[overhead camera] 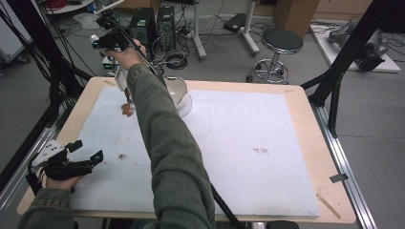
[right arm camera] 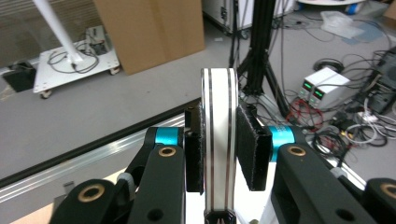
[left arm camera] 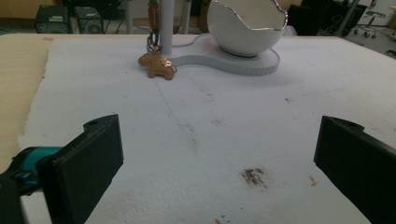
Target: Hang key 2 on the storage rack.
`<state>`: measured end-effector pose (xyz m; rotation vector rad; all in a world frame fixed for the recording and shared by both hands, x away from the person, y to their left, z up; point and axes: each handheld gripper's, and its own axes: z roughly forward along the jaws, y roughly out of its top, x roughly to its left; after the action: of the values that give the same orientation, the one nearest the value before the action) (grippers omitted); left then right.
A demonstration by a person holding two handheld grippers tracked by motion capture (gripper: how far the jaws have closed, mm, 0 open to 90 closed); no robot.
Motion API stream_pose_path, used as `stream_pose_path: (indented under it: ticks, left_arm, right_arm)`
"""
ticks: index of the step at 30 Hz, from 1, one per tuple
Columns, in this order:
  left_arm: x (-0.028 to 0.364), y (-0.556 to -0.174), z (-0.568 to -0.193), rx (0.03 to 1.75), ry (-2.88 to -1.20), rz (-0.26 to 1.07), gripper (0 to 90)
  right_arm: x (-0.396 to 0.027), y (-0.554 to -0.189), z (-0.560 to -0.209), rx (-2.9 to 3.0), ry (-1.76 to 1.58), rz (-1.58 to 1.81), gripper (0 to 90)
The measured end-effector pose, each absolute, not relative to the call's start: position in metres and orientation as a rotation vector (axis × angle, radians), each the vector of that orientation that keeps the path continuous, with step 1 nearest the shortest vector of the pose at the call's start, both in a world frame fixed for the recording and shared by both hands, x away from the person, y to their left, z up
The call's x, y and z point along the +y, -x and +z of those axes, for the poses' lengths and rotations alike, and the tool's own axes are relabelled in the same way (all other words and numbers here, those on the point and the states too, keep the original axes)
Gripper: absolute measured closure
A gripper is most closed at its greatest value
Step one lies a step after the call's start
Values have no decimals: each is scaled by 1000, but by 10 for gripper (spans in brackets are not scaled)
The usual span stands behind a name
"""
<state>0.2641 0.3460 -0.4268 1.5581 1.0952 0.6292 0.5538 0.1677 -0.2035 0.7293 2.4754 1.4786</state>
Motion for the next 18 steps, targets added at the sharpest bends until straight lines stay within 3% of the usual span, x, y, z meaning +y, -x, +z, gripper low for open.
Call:
stream_pose_path:
  ticks: [6,18]
  left_arm:
    - [346,-264,-427,1092,-1561,629,17]
    - [344,-265,-427,1094,-1556,629,17]
  right_arm:
    - [165,-557,-212,2487,-765,1441,721]
    - [141,-543,-207,2521,-670,1511,287]
